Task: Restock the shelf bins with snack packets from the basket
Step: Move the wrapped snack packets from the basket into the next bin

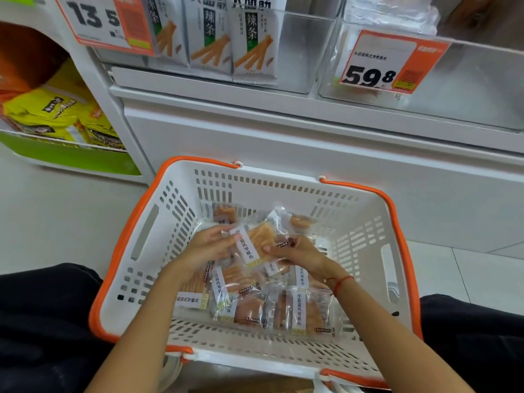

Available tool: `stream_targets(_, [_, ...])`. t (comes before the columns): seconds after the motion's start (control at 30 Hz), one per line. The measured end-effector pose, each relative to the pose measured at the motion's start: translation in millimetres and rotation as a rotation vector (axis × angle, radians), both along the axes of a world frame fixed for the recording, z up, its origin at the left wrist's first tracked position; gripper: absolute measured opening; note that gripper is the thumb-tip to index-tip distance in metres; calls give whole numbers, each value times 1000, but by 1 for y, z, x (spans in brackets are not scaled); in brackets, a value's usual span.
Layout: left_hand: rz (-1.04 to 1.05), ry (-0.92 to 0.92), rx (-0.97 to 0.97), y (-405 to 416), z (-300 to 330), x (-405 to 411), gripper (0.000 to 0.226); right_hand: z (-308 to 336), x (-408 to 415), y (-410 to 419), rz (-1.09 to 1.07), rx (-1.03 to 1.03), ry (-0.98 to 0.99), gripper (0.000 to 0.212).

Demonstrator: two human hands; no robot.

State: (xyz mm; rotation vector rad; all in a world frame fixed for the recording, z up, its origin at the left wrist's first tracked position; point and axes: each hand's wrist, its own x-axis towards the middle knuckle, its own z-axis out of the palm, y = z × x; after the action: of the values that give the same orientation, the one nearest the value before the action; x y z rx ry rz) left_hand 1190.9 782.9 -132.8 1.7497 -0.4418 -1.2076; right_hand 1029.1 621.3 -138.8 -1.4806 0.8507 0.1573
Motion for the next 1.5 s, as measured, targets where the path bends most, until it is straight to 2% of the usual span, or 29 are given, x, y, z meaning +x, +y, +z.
stream_targets(0.07, [1,-104,92,8,-7,11,36,-2,2,-1,-55,-74,-23,27])
stream_targets(0.1, [-29,-200,202,12,-17,16,34,-3,3,-1,-85,-102,-28,23])
stream_targets(0.17, [-222,-402,472,19,-40,22,39,-6,3,-2,-150,-140,-25,19])
stream_targets(0.23, [-479,-563,621,27,-57,21,53,-7,4,-5,-208,-153,-23,22])
stream_targets(0.33, [-635,-802,658,35,-71,17,56,-6,3,-8,-258,-140,-30,18])
stream_targets(0.4, [-620,-981,665,36,-70,15,55,-7,2,-11,-273,-127,-27,13])
stream_targets(0.47, [-597,-1068,679,32,-64,15,44,-8,2,-11,-278,-122,-25,16])
stream_targets(0.57, [-608,-964,667,26,-53,18,9,-7,2,-11,-265,-93,-31,23])
stream_targets(0.67, [-740,-800,584,14,-36,22,8,1,2,-14,-231,-22,-72,24])
stream_targets(0.77, [-913,-830,489,-16,-11,2,16,11,4,-21,-239,-25,-106,19])
stream_targets(0.83, [-915,-876,339,-30,-3,-24,16,15,2,-26,-277,-29,-113,19])
stream_targets(0.93, [-706,-819,193,-30,-10,-44,46,13,-6,-30,-319,-34,-108,23])
stream_targets(1.0, [-528,-821,275,-19,-18,-36,34,10,-13,-30,-363,-30,-101,24])
stream_targets(1.07, [-457,-808,511,-9,-25,-25,18,3,-22,-30,-403,3,-102,25])
stream_targets(1.1, [-474,-735,635,-7,-29,-22,18,2,-26,-29,-404,48,-102,25])
stream_targets(1.13, [-493,-582,728,-6,-32,-22,22,-2,-30,-29,-380,89,-104,25])
stream_targets(1.17, [-487,-352,772,-5,-35,-25,28,-4,-33,-27,-336,125,-88,25])
stream_targets(1.2, [-456,-120,778,-5,-35,-31,34,-9,-36,-26,-271,134,-60,27])
stream_targets(1.23, [-421,25,757,-5,-37,-37,39,-12,-38,-23,-205,137,-27,27])
stream_targets(1.27, [-387,74,714,-7,-40,-43,41,-17,-39,-21,-138,116,10,26])
stream_targets(1.4, [-91,42,509,-8,-57,-52,34,-32,-37,-6,49,66,106,10])
stream_targets(1.5, [49,108,495,-6,-64,-43,25,-39,-34,5,18,-77,225,33])
